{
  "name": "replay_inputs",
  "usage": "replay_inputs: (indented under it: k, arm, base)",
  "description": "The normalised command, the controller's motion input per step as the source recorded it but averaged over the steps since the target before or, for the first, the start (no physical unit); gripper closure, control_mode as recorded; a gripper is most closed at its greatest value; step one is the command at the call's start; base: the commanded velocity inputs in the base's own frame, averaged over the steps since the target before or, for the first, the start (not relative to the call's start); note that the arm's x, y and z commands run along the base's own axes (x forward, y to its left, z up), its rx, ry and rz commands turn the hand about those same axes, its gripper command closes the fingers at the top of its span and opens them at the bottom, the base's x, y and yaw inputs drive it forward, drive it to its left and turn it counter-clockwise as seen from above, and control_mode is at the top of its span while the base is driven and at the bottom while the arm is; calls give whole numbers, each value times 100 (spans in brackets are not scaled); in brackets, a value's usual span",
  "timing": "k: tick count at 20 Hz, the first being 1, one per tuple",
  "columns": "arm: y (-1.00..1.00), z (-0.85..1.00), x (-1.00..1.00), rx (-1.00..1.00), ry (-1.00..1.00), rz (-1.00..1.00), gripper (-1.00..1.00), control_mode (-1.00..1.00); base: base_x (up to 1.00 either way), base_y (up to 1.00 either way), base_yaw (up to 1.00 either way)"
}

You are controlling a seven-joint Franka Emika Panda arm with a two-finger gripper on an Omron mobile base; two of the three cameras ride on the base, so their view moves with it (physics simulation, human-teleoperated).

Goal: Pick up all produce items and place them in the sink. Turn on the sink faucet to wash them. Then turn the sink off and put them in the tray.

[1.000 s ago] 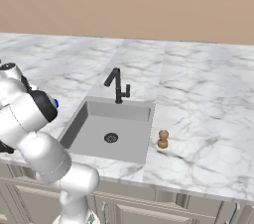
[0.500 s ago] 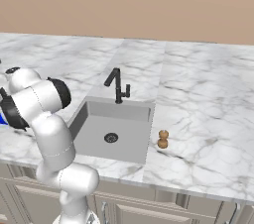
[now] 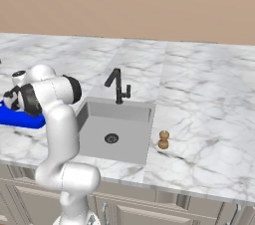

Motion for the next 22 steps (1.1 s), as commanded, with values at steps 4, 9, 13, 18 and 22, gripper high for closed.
replay_inputs:
  k: [4,9,13,18,22]
  arm:
    - [8,-29,24,-2,2,0,100,-100]
    - [14,-16,13,0,1,0,-100,-100]
    - [1,0,3,0,0,2,-100,-100]
    - [0,14,0,0,-5,4,-100,-100]
    - [0,35,0,0,-3,5,-100,-100]
  base:
    - [0,0,0]
    - [0,0,0]
    - [0,0,0]
    - [0,0,0]
    - [0,0,0]
